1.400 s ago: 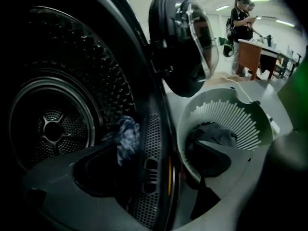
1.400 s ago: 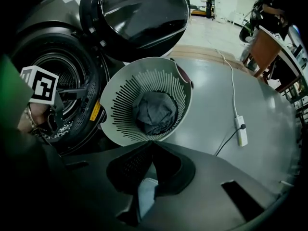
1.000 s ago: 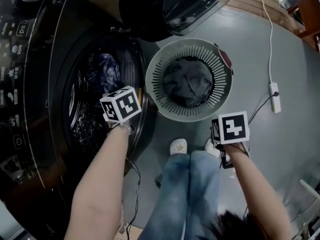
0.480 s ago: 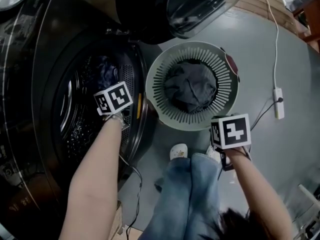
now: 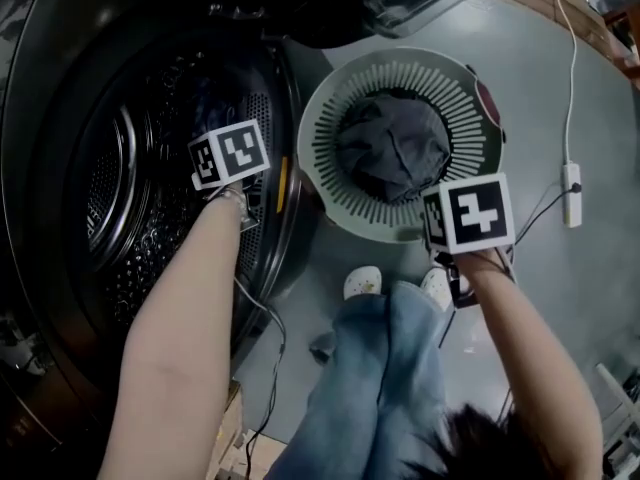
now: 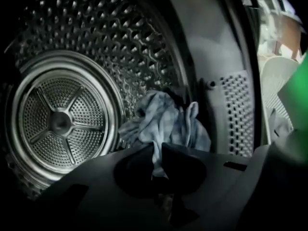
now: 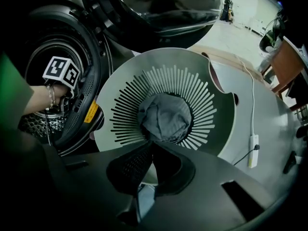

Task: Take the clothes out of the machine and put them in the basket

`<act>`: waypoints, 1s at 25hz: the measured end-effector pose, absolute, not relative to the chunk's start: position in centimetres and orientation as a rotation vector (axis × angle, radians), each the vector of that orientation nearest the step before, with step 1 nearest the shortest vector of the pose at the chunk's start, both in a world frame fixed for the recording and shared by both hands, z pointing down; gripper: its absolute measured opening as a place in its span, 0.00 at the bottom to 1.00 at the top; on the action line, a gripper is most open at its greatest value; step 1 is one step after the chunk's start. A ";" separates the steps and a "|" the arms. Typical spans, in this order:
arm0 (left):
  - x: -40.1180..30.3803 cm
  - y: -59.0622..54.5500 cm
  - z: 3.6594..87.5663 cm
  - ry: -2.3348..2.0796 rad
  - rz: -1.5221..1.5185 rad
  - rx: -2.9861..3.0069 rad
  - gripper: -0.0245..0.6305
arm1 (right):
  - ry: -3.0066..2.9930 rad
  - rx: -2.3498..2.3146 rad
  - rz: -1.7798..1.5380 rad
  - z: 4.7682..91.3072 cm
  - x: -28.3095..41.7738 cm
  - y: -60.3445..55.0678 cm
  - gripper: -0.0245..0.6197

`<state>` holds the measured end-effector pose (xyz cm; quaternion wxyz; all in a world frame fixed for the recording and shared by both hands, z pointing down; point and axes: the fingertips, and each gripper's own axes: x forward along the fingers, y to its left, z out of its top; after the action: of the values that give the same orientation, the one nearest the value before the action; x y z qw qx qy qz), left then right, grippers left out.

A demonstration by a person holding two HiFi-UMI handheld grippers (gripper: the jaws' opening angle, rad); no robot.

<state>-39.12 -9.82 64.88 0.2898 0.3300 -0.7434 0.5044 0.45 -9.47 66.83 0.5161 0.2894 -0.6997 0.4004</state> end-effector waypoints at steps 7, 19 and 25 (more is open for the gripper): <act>-34.8 -9.6 62.9 -2.011 1.333 0.907 0.08 | -1.623 0.698 0.974 65.4 1.0 -8.8 0.04; -28.2 -7.9 56.9 -1.946 1.141 1.011 0.07 | -1.507 0.705 1.065 60.2 3.7 -7.6 0.04; -24.0 -8.3 54.5 -1.908 1.069 1.145 0.07 | -1.511 0.657 1.108 58.6 4.4 -5.9 0.04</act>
<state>-23.96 -8.30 54.46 0.3301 0.4377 -0.7296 0.4088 4.42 -5.94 58.55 0.5462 0.2772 -0.6374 0.4675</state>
